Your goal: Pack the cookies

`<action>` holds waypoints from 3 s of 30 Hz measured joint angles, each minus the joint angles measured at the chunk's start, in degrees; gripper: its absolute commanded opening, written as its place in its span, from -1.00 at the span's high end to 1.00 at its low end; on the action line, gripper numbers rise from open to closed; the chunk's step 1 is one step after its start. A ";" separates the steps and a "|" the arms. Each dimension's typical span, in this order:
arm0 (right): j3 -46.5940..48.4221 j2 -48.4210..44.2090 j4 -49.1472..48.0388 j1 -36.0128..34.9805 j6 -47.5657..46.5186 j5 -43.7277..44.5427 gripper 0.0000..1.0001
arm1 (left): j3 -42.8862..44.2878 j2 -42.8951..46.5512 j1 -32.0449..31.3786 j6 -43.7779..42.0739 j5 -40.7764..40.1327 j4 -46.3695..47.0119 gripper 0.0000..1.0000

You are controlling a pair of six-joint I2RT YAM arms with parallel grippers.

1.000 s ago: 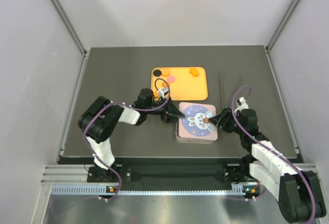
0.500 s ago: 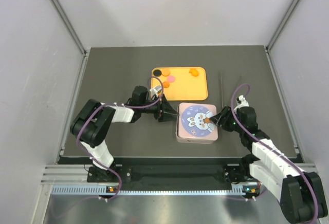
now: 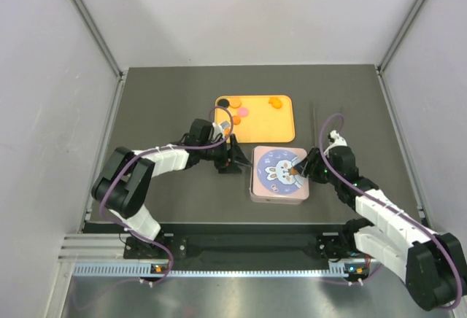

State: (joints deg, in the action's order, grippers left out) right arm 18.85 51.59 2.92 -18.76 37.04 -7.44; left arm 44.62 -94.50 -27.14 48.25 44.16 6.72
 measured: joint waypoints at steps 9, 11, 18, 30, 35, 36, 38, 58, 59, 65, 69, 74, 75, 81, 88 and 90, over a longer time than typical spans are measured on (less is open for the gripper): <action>3.98 3.17 3.06 -4.52 -0.48 5.68 -0.11 | 2.01 0.00 -3.78 -4.07 -3.50 -5.11 -0.43; 4.90 4.20 3.48 -5.29 -0.48 6.67 -0.11 | 2.43 0.00 -4.31 -4.79 -4.15 -5.57 -0.43; 7.67 8.04 4.31 -7.50 -0.46 9.31 -0.20 | 3.50 0.00 -6.54 -6.45 -6.38 -7.37 -0.42; 10.64 10.43 7.06 -11.37 -0.90 13.18 -0.50 | 3.50 0.00 -6.99 -6.34 -7.67 -8.44 -0.29; 12.39 11.82 8.55 -13.16 -1.14 14.45 -0.56 | 3.50 0.00 -7.39 -5.86 -7.67 -8.11 -0.23; 12.76 12.28 8.85 -13.46 -1.25 14.78 -0.58 | 3.50 0.00 -7.48 -5.75 -7.69 -8.00 -0.22; 13.60 13.27 9.27 -14.10 -1.31 15.28 -0.58 | 3.50 0.00 -7.69 -5.46 -7.82 -7.87 -0.21; 20.65 21.20 11.63 -18.36 -1.92 20.74 -0.89 | 3.50 0.00 -8.37 -3.96 -9.97 -8.26 -0.19; 20.65 21.29 11.41 -18.36 -1.90 20.81 -0.90 | 3.50 0.00 -8.37 -3.85 -10.08 -8.28 -0.19; 20.65 21.31 11.19 -16.90 -2.54 18.16 -0.93 | 3.48 -0.02 -8.52 -2.78 -10.88 -8.41 -0.22; 20.61 21.35 11.21 -14.75 -3.52 13.97 -0.95 | 2.60 -0.55 -8.63 -1.36 -11.52 -7.56 -0.27; 20.59 21.42 11.34 -12.00 -4.87 8.96 -0.99 | 1.53 -1.18 -8.70 0.44 -10.88 -5.92 -0.31; 20.59 21.42 11.34 -11.32 -5.09 8.09 -0.99 | 1.40 -1.18 -8.70 0.61 -10.84 -5.70 -0.31; 23.08 25.11 11.45 -6.47 -6.54 3.02 -0.99 | 0.46 -1.18 -8.83 2.54 -10.82 -3.80 -0.35; 29.73 32.68 11.63 -6.05 -8.59 0.68 -0.90 | 0.42 -1.16 -8.81 2.95 -11.82 -3.78 -0.45; 30.82 33.97 11.54 -6.05 -8.96 0.37 -0.90 | 1.29 -1.11 -8.66 2.12 -12.50 -5.44 -0.48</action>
State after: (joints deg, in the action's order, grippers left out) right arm 49.67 85.56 14.46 -24.82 28.08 -7.07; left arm 45.91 -95.61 -35.79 50.37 31.66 1.28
